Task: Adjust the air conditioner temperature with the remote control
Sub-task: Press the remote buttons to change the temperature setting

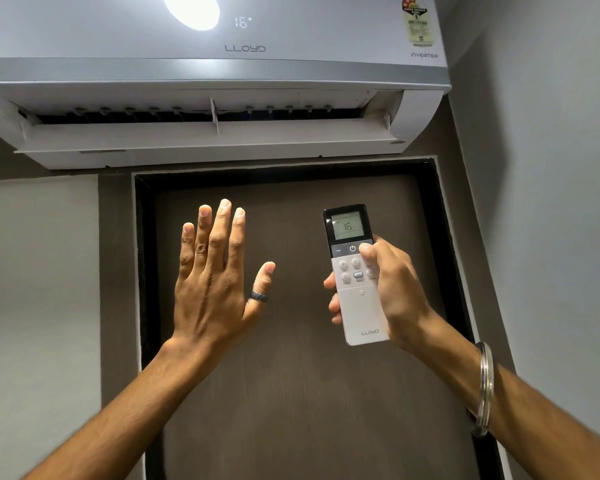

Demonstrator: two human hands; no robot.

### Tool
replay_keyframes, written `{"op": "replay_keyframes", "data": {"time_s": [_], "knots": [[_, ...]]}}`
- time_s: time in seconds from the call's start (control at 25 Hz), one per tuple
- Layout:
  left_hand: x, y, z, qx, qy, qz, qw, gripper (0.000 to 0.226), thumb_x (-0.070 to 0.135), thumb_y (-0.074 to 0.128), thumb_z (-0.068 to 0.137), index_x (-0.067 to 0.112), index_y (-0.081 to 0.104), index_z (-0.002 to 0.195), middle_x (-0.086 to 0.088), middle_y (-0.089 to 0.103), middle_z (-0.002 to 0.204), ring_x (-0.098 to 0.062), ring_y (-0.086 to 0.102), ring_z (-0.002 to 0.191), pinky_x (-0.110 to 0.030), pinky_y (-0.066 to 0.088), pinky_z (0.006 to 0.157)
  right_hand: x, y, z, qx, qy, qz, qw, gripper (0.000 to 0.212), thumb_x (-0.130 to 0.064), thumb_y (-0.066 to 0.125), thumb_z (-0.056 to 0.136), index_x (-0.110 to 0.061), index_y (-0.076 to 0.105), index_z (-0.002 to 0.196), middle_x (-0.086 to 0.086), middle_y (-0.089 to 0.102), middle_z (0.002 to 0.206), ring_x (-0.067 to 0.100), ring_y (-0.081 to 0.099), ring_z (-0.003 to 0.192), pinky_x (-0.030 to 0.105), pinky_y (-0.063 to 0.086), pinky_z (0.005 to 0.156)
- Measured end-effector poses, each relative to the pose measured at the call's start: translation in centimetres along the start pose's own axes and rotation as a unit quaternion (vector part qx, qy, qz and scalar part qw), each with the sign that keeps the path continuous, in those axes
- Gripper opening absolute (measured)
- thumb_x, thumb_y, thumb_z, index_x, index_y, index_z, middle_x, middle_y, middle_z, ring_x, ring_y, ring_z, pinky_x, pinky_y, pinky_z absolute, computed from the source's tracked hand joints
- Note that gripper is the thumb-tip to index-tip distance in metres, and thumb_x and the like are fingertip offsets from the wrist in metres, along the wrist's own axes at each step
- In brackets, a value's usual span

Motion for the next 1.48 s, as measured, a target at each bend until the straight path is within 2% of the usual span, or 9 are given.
{"op": "replay_keyframes", "data": {"time_s": [0.12,0.24,0.4,0.56,0.76,1.0,1.16,1.36,1.48], "knots": [[0.0,0.0,-0.1,-0.003,-0.002,-0.002,1.0,0.08,0.054,0.041,0.1,0.005,0.025,0.162,-0.018,0.016,0.172,-0.036,0.007,0.161,-0.05,0.004,0.132,0.4,0.0,-0.1,0.01,0.013,-0.003,1.0,0.035,-0.026,0.035,0.106,0.001,0.057,0.104,0.016,0.076,0.073,0.031,0.069,0.051,0.038,0.061,0.047],[0.0,0.0,-0.2,-0.009,-0.003,-0.006,1.0,0.08,0.054,0.041,0.1,0.005,0.025,0.162,-0.018,0.016,0.172,-0.036,0.007,0.161,-0.052,0.007,0.132,0.7,0.0,0.0,0.016,0.028,0.011,0.999,0.056,-0.037,0.04,0.09,0.01,0.055,0.115,0.019,0.076,0.075,0.032,0.069,0.052,0.04,0.062,0.052],[0.1,0.0,-0.2,-0.009,-0.005,-0.007,1.0,0.08,0.054,0.04,0.1,0.004,0.025,0.161,-0.018,0.017,0.172,-0.036,0.008,0.161,-0.051,0.007,0.132,0.8,0.0,0.2,0.009,0.036,0.012,0.999,0.064,-0.041,0.04,0.087,0.013,0.055,0.117,0.019,0.076,0.077,0.032,0.07,0.053,0.041,0.061,0.055],[0.2,0.3,0.0,-0.008,-0.005,-0.008,1.0,0.08,0.054,0.04,0.1,0.004,0.026,0.161,-0.018,0.016,0.172,-0.036,0.007,0.161,-0.05,0.006,0.132,0.6,0.1,0.2,0.0,0.028,0.02,0.999,0.06,-0.039,0.04,0.088,0.013,0.055,0.114,0.019,0.075,0.076,0.031,0.07,0.052,0.04,0.062,0.052],[0.3,0.6,0.3,-0.005,-0.004,-0.009,1.0,0.08,0.054,0.04,0.1,0.005,0.025,0.162,-0.017,0.015,0.172,-0.035,0.006,0.161,-0.048,0.003,0.132,0.4,-0.1,-0.1,0.014,-0.001,-0.001,1.0,0.03,-0.025,0.036,0.108,-0.001,0.055,0.105,0.017,0.076,0.073,0.031,0.07,0.049,0.038,0.061,0.048],[0.5,0.9,0.3,-0.012,-0.017,-0.025,0.999,0.08,0.056,0.036,0.1,0.006,0.024,0.162,-0.016,0.014,0.173,-0.033,0.004,0.161,-0.045,-0.001,0.132,0.6,0.0,-0.1,0.003,0.013,0.025,1.0,0.048,-0.035,0.041,0.089,0.008,0.051,0.108,0.018,0.075,0.072,0.032,0.068,0.049,0.038,0.061,0.048],[0.5,1.1,0.4,-0.012,-0.02,-0.03,0.999,0.08,0.056,0.036,0.1,0.006,0.024,0.162,-0.017,0.014,0.173,-0.033,0.004,0.161,-0.043,-0.003,0.132,0.9,-0.1,0.0,0.004,0.006,0.019,1.0,0.044,-0.034,0.04,0.091,0.004,0.053,0.109,0.019,0.075,0.074,0.035,0.068,0.051,0.039,0.06,0.051],[0.2,1.5,0.4,-0.012,-0.021,-0.031,0.999,0.08,0.055,0.037,0.1,0.007,0.023,0.163,-0.016,0.013,0.173,-0.033,0.003,0.161,-0.042,-0.004,0.132,1.0,-0.1,0.2,0.018,-0.011,0.012,1.0,0.036,-0.034,0.041,0.09,-0.001,0.055,0.098,0.018,0.076,0.072,0.032,0.068,0.048,0.038,0.06,0.047],[0.2,1.8,0.3,-0.014,-0.02,-0.031,0.999,0.08,0.055,0.037,0.1,0.007,0.023,0.163,-0.016,0.013,0.173,-0.033,0.002,0.161,-0.04,-0.006,0.132,1.3,-0.2,0.3,0.011,0.001,0.014,1.0,0.045,-0.037,0.04,0.089,0.003,0.054,0.103,0.016,0.077,0.074,0.031,0.069,0.05,0.038,0.061,0.048]]}}
Point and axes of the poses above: each hand's wrist, its own z-axis towards the middle knuckle, its own y-axis out of the palm, x = y × z, the point moved 2 cm from there along z, towards the middle knuckle
